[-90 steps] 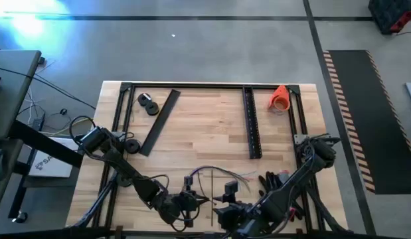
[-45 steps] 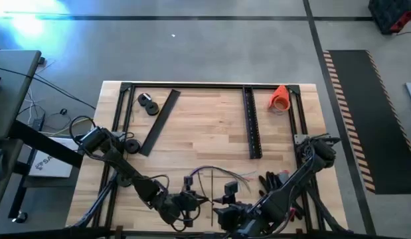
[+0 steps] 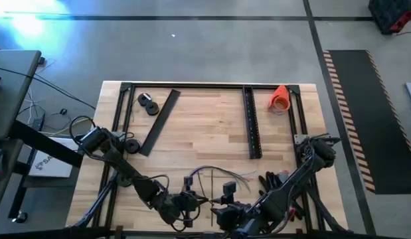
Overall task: Ziptie cables
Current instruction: Wrap the black zip tie on the cables
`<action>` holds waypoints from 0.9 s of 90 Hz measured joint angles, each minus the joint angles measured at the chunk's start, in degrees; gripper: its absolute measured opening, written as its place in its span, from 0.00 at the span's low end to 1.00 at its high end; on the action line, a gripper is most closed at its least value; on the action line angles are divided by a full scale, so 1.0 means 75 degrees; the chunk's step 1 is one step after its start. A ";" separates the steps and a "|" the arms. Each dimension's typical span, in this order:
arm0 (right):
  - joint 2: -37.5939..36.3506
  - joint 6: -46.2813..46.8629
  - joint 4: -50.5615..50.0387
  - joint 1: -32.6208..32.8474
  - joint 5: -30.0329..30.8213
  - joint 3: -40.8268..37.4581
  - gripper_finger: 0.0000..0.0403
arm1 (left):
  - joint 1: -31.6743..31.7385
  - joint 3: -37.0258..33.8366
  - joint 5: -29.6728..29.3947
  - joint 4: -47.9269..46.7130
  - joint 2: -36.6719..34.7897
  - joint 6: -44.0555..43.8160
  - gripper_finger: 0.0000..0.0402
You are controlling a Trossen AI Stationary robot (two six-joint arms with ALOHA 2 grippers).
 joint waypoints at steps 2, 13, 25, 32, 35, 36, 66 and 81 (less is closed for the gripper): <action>0.0000 0.0000 0.0000 0.0000 0.0000 0.0000 0.30 | 0.0000 0.0000 0.0000 0.0001 0.0000 -0.0001 0.00; 0.0000 -0.0003 0.0000 0.0000 -0.0001 0.0000 0.28 | 0.0000 0.0000 0.0000 0.0003 0.0000 0.0000 0.00; 0.0000 -0.0003 -0.0006 0.0003 -0.0015 0.0000 0.22 | 0.0000 0.0000 -0.0003 0.0003 0.0000 0.0000 0.00; 0.0000 -0.0002 -0.0006 0.0000 -0.0015 0.0000 0.17 | 0.0000 0.0000 -0.0003 0.0003 0.0000 0.0000 0.00; 0.0000 -0.0003 -0.0006 0.0000 -0.0015 0.0000 0.15 | 0.0003 0.0000 -0.0003 0.0003 0.0000 0.0000 0.00; 0.0000 -0.0003 -0.0006 0.0000 -0.0015 0.0000 0.15 | 0.0003 0.0000 -0.0003 0.0003 0.0000 0.0000 0.00; 0.0000 -0.0112 -0.0012 0.0009 -0.0020 0.0000 0.01 | 0.0003 0.0000 -0.0026 0.0000 0.0006 0.0044 0.00; 0.0000 0.0112 -0.0032 0.0045 -0.0279 0.0000 0.00 | 0.0003 -0.0003 0.0154 -0.0382 -0.0233 -0.0117 0.09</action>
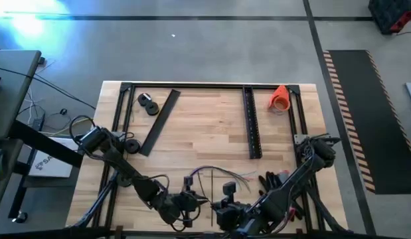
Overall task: Ziptie cables
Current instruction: Wrap the black zip tie on the cables
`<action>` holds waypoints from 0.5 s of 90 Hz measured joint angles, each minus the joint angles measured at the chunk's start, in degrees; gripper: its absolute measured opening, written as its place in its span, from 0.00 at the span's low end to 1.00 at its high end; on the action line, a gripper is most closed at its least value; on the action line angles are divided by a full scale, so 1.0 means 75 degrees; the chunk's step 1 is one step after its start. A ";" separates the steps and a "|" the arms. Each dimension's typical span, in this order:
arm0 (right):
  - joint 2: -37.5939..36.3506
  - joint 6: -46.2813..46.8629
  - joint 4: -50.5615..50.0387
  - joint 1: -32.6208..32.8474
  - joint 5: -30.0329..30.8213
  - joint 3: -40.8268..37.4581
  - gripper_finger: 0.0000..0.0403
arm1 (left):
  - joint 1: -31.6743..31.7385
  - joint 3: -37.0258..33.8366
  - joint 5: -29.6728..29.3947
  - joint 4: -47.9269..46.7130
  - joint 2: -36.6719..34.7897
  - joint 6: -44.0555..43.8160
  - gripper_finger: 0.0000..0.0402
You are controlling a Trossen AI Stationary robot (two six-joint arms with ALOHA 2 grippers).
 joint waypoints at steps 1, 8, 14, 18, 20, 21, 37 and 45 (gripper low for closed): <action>0.0000 0.0016 0.0000 0.0008 -0.0046 0.0000 0.00 | 0.0000 0.0000 0.0013 -0.0069 -0.0041 -0.0055 0.10; 0.0000 0.0139 0.0001 0.0043 -0.0320 -0.0007 0.00 | -0.0023 0.0000 0.0107 -0.0793 -0.0380 -0.0725 0.18; 0.0000 0.0165 -0.0040 0.0097 -0.0402 -0.0022 0.00 | -0.0020 0.0003 0.0395 -0.1852 -0.0674 -0.1780 0.24; 0.0000 0.0153 -0.0050 0.0136 -0.0404 -0.0029 0.00 | -0.0017 0.0003 0.0667 -0.2659 -0.0825 -0.2739 0.28; 0.0000 0.0153 -0.0050 0.0146 -0.0404 -0.0029 0.00 | 0.0000 0.0003 0.0813 -0.3076 -0.0879 -0.3240 0.30; 0.0000 0.0153 -0.0050 0.0148 -0.0403 -0.0029 0.00 | 0.0010 0.0003 0.0892 -0.3267 -0.0899 -0.3514 0.30; 0.0000 0.0108 -0.0031 0.0203 -0.0339 -0.0029 0.00 | 0.0096 -0.0006 0.1606 -0.5340 -0.0647 -0.5656 0.42; 0.0000 0.0115 -0.0026 0.0194 -0.0319 -0.0029 0.00 | 0.0161 -0.0004 0.1606 -0.5451 -0.0402 -0.6112 0.47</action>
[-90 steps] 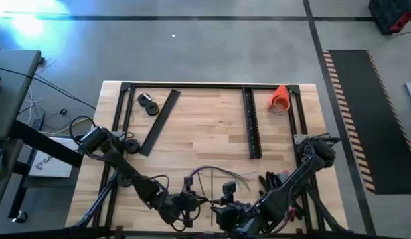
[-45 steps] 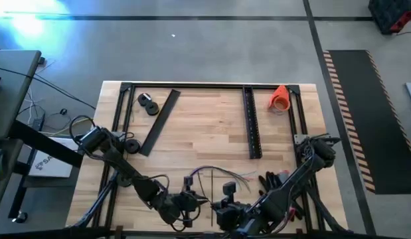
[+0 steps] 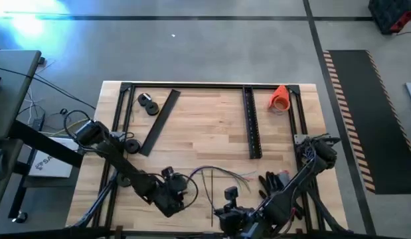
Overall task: Ziptie cables
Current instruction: Wrap the black zip tie on the cables
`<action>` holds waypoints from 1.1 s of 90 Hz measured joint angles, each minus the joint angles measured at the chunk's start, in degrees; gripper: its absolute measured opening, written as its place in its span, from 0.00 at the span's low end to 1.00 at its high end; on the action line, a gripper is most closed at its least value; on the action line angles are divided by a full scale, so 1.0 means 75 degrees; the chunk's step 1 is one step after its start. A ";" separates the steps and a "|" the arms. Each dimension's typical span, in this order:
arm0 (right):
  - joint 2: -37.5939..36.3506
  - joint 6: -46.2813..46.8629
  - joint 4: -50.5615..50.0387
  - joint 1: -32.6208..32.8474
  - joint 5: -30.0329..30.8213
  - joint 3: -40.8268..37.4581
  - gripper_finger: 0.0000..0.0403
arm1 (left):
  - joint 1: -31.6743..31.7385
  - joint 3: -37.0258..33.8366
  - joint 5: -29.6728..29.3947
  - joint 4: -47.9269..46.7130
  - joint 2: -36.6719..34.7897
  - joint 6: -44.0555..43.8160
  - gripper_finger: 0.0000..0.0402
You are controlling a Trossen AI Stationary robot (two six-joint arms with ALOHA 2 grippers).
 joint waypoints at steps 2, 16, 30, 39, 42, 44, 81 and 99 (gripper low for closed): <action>0.0000 -0.0001 0.0000 0.0000 0.0000 -0.0003 0.00 | 0.0030 0.0001 0.0062 0.0005 0.0058 -0.0080 0.48; 0.0000 -0.0019 0.0015 0.0017 -0.0016 -0.0012 0.00 | 0.0341 0.0001 0.0594 -0.0079 0.0582 -0.0613 0.53; 0.0000 -0.0023 0.0025 0.0044 -0.0068 -0.0012 0.00 | 0.0585 0.0061 0.1090 -0.0381 0.1048 -0.0818 0.52; 0.0000 -0.0026 0.0041 0.0090 -0.0079 -0.0012 0.00 | 0.0662 0.0068 0.1316 -0.0319 0.1153 -0.0477 0.46; 0.0000 -0.0032 0.0038 0.0093 -0.0085 -0.0012 0.00 | 0.0689 0.0071 0.1369 -0.0303 0.1153 -0.0373 0.42; 0.0000 -0.0029 0.0038 0.0093 -0.0093 -0.0012 0.00 | 0.0712 0.0071 0.1421 -0.0303 0.1156 -0.0304 0.39; 0.0004 -0.0634 0.0554 0.0087 -0.0834 -0.0012 0.00 | 0.1437 -0.0040 0.2090 -0.0668 0.0336 0.1072 0.01; 0.0257 -0.0706 0.0603 -0.0020 -0.0871 -0.0013 0.00 | 0.1484 -0.0014 0.1679 -0.0683 -0.0528 0.1437 0.00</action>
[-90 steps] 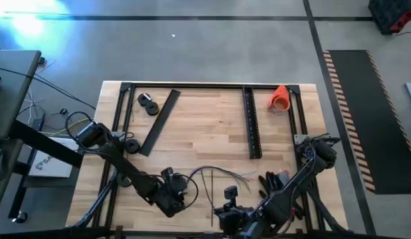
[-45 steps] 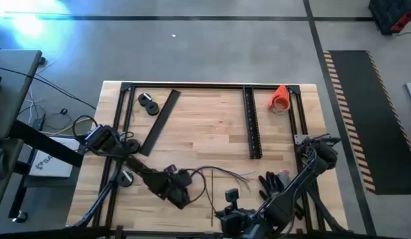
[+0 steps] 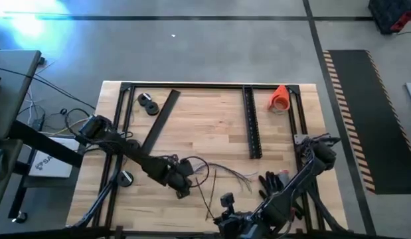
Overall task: Ziptie cables
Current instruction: Wrap the black zip tie on the cables
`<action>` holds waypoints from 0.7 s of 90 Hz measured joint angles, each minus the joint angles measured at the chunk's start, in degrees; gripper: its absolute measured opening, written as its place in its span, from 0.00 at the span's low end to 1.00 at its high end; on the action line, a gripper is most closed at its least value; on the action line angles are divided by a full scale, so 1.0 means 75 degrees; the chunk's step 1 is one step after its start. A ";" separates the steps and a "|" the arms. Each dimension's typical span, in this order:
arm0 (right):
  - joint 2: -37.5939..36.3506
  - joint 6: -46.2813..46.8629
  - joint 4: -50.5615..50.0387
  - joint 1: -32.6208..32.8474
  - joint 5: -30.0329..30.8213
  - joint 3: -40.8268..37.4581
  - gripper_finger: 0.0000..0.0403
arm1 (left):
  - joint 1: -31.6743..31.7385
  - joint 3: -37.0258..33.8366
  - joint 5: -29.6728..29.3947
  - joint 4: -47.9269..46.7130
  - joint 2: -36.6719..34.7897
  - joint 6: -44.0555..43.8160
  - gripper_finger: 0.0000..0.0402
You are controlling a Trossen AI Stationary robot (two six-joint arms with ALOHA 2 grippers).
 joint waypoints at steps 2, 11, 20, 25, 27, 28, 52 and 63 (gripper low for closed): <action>0.0021 -0.0001 -0.0002 -0.0018 0.0000 -0.0001 0.00 | -0.0007 -0.0002 -0.0006 -0.0007 -0.0056 0.0013 0.00; 0.0107 0.0004 0.0002 -0.0088 0.0033 -0.0001 0.00 | -0.0067 -0.0005 -0.0037 -0.0019 -0.0239 0.0099 0.00; 0.0128 0.0083 -0.0064 -0.0174 0.0106 -0.0001 0.00 | -0.0128 0.0001 -0.0003 -0.0013 -0.0238 0.0228 0.00; 0.0128 0.0067 -0.0057 -0.0216 0.0183 -0.0001 0.00 | -0.0138 0.0001 0.0110 0.0020 -0.0163 0.0279 0.00; 0.0128 0.0043 -0.0057 -0.0220 0.0262 -0.0001 0.00 | -0.0146 0.0001 0.0125 0.0034 -0.0142 0.0285 0.00; 0.0128 0.0028 -0.0060 -0.0225 0.0300 -0.0001 0.00 | -0.0153 0.0001 0.0128 0.0041 -0.0133 0.0286 0.00; 0.0317 -0.0261 -0.0155 -0.0486 0.0531 -0.0001 0.00 | -0.0291 0.0003 0.0222 0.0533 -0.0059 0.0385 0.00; 0.0727 -0.0644 0.0043 -0.0641 0.0501 -0.0001 0.00 | -0.0404 0.0003 0.0214 0.0766 -0.0053 0.0610 0.00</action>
